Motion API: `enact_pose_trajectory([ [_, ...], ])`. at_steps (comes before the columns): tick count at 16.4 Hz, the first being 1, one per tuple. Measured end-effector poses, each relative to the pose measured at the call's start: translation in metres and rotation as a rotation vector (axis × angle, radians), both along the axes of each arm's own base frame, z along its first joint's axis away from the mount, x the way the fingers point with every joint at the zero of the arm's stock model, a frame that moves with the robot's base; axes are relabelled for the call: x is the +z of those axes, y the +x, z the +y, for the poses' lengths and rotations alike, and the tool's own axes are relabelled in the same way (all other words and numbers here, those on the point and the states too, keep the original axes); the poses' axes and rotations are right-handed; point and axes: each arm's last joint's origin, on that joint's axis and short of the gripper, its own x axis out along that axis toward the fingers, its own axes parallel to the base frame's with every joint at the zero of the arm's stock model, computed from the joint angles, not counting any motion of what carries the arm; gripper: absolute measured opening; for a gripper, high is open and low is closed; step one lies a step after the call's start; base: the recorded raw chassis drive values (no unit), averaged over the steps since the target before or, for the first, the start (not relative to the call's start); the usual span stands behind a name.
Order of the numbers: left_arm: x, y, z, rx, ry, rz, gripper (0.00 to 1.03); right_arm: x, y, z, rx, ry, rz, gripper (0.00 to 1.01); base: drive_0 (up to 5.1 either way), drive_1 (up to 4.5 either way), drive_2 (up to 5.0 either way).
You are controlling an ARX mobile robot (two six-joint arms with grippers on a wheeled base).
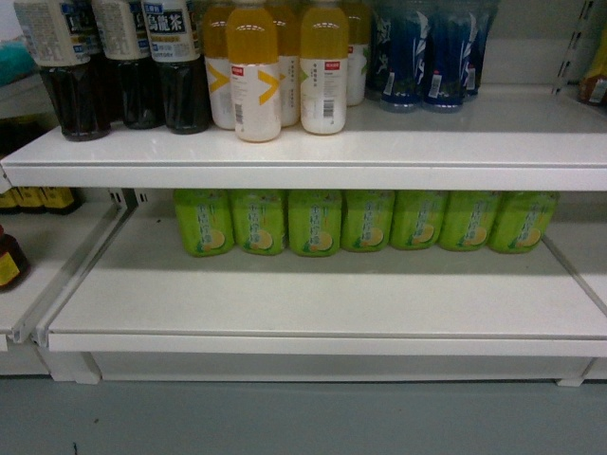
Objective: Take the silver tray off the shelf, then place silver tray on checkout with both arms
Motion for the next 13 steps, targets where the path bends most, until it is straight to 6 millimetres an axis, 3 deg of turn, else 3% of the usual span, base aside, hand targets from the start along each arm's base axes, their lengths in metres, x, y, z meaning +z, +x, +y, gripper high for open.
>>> enact_pose_trajectory([
  [13, 0.0000, 0.0000, 0.0000, -0.001, 0.000, 0.000, 0.98, 0.0000, 0.0000, 0.0000, -0.002, 0.003, 0.000, 0.98, 0.0, 0.00, 0.0],
])
